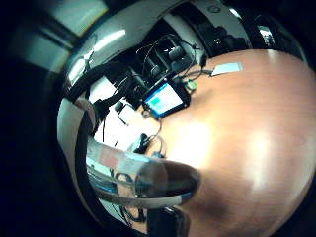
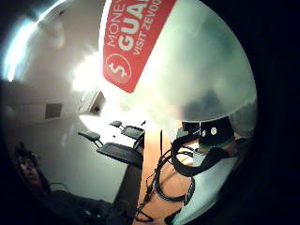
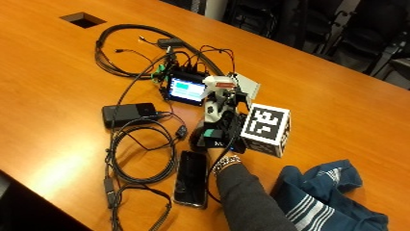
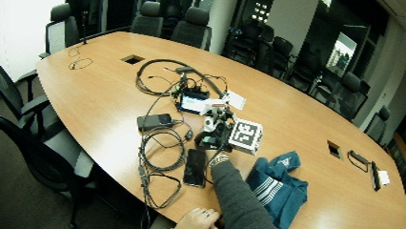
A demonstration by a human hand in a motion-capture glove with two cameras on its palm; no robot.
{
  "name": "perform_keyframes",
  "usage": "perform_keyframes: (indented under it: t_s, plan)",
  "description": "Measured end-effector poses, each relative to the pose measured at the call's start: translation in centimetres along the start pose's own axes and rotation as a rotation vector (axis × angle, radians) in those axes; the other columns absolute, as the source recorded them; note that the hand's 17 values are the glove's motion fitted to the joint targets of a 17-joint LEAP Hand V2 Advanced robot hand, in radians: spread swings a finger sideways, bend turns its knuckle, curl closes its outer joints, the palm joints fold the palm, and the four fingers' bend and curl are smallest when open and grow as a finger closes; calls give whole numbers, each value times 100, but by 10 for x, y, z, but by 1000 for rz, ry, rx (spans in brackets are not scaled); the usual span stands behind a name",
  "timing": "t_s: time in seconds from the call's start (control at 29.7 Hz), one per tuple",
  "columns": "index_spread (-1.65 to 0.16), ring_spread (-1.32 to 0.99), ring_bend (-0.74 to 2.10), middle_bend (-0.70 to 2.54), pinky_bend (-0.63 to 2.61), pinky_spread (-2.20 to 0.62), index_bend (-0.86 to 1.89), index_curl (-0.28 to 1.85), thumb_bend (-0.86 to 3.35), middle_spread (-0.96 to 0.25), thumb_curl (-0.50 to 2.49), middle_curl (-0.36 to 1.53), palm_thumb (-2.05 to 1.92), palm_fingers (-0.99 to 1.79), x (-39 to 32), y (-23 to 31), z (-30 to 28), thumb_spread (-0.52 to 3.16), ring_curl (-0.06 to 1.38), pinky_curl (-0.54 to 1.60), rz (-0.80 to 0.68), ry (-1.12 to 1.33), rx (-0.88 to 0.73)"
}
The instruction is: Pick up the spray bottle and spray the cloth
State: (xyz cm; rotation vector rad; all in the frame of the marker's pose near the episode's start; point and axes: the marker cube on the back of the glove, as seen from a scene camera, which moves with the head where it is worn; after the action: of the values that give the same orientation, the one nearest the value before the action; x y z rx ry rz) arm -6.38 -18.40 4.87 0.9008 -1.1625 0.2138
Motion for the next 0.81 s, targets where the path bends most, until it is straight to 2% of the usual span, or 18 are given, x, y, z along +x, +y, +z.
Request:
perform_keyframes:
  t_s: [0.34, 0.51, 0.64, 0.71, 0.81]
  plan:
    - [-28, -23, 74, 46, 57, -33, 12, 38, -1, -24, 40, 56, 76, 119, 21, 33, 38, 138, 48, 42, 95, 77, -75]
    - [-28, -22, 73, 45, 55, -31, 13, 37, -1, -24, 39, 57, 76, 117, 26, 73, 72, 139, 48, 42, 176, 66, -193]
    - [-28, -19, 64, 47, 39, -17, 16, 39, -3, -23, 38, 57, 72, 97, 33, 103, 87, 138, 46, 39, 248, 65, -325]
    - [-29, -17, 54, 42, 38, -4, 13, 39, -3, -21, 37, 55, 70, 70, 33, 110, 88, 137, 45, 40, 267, 84, -371]
    - [-29, -13, 49, 37, 41, 5, 8, 37, -3, -17, 36, 53, 68, 53, 24, 111, 84, 134, 44, 41, 268, 152, -431]
